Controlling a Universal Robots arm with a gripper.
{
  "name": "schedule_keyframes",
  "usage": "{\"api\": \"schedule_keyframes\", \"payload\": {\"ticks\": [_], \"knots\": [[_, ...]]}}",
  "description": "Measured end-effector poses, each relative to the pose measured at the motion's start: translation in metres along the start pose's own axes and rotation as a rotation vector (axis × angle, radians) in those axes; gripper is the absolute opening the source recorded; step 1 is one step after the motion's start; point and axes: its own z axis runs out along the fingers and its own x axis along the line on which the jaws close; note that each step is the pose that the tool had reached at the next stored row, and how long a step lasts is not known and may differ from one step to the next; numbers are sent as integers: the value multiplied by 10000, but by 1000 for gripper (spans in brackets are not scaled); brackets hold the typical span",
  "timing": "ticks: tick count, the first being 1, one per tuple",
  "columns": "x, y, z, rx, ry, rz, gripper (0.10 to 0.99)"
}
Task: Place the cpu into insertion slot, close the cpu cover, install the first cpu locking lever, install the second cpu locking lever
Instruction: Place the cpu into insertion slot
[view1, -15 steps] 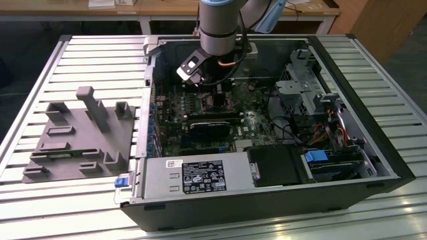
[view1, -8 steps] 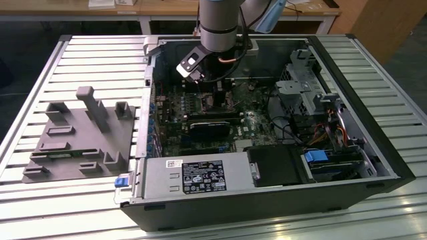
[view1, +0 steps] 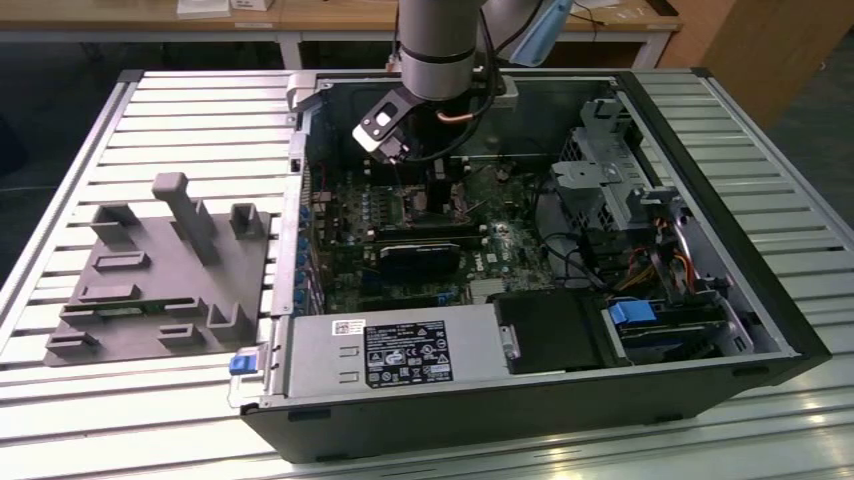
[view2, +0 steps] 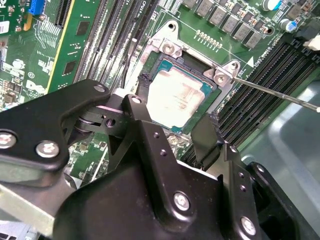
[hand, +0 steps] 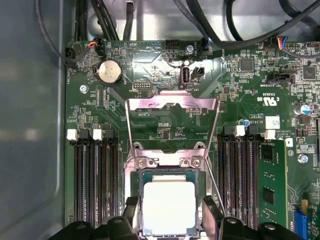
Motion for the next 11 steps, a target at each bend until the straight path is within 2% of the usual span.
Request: {"api": "schedule_keyframes", "payload": {"ticks": [3, 7, 8, 10, 11], "knots": [[0, 0, 0, 0, 0, 1, 600], [0, 0, -1, 0, 0, 0, 361], [0, 0, -1, 0, 1, 0, 361], [0, 0, -1, 0, 0, 0, 239], [0, 0, -1, 0, 0, 1, 239]]}}
